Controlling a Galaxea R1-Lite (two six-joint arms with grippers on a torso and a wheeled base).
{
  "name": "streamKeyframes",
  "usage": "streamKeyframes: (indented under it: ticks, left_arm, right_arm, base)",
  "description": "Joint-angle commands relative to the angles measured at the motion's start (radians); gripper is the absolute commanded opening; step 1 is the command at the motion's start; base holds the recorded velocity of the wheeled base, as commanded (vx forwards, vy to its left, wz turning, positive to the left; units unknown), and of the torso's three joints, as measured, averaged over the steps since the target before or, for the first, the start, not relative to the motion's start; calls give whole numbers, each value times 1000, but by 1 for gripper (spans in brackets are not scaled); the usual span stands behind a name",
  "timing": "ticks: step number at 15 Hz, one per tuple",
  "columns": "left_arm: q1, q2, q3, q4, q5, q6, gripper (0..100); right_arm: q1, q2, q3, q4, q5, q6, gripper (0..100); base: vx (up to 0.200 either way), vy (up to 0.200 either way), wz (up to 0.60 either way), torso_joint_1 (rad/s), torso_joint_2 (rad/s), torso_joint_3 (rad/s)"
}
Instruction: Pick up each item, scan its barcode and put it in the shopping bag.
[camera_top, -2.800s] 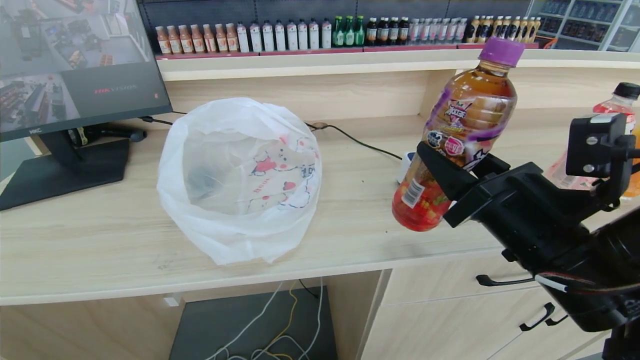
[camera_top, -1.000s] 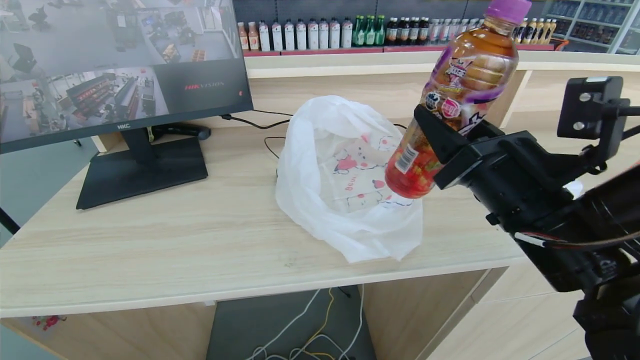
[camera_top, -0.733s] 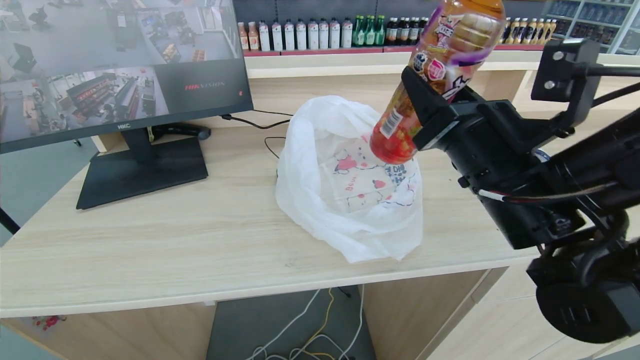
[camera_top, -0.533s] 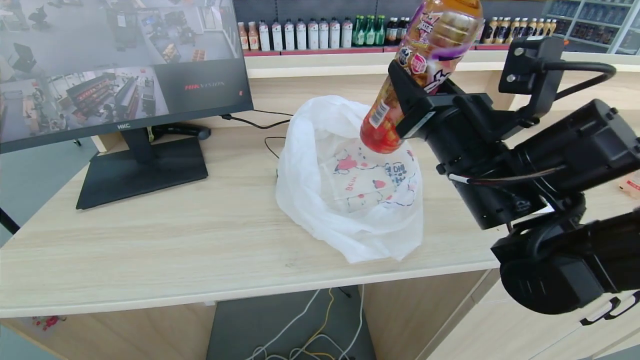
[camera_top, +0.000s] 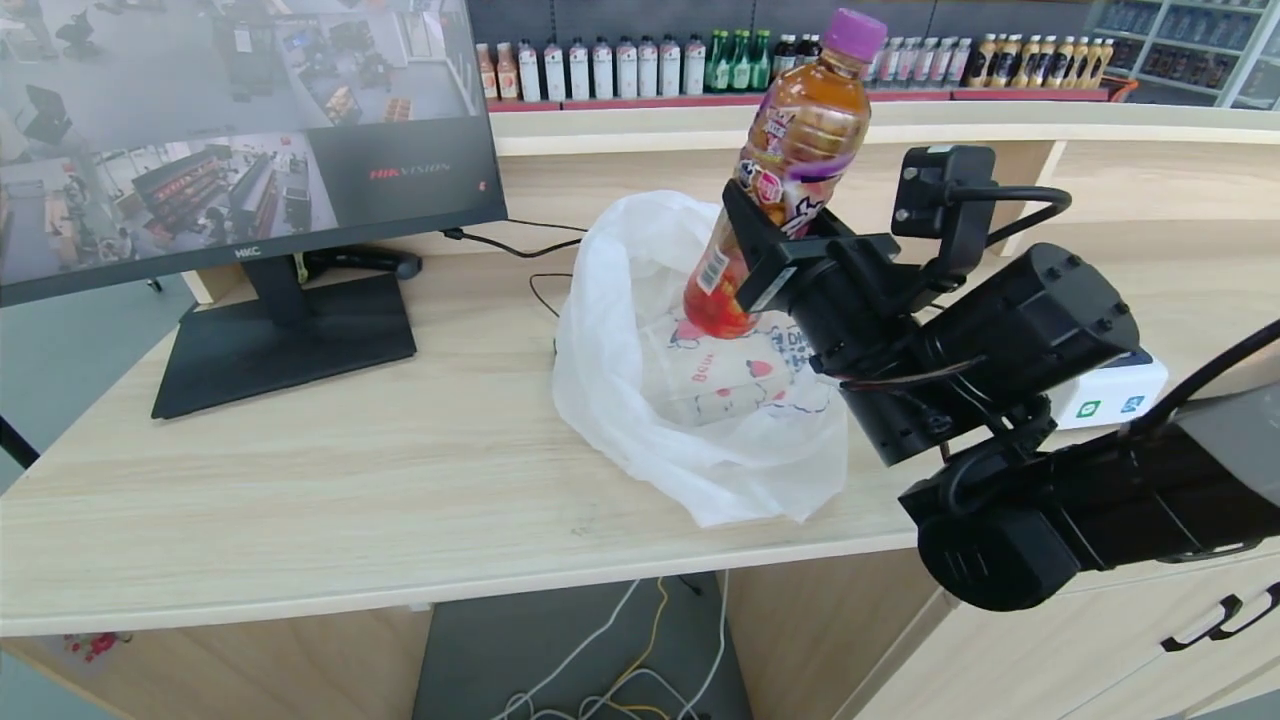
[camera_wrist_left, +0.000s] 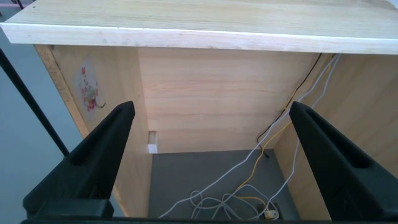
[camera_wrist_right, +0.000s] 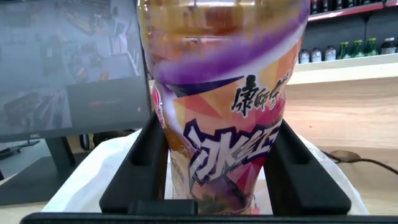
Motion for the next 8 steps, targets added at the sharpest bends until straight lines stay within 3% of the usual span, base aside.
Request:
streamKeyframes:
  ticks: [1, 5, 8]
  left_arm:
    - [-1, 0, 0, 0, 0, 1, 100]
    - [-1, 0, 0, 0, 0, 4, 100]
    - [-1, 0, 0, 0, 0, 4, 100]
  right_arm:
    - [0, 28, -21, -3, 4, -3, 0]
    - [-2, 34, -35, -3, 90, -22, 0]
    - [-2, 42, -97, 85, 94, -22, 0]
  base:
    - [0, 0, 0, 0, 0, 0]
    - [0, 0, 0, 0, 0, 0]
    - [0, 0, 0, 0, 0, 0]
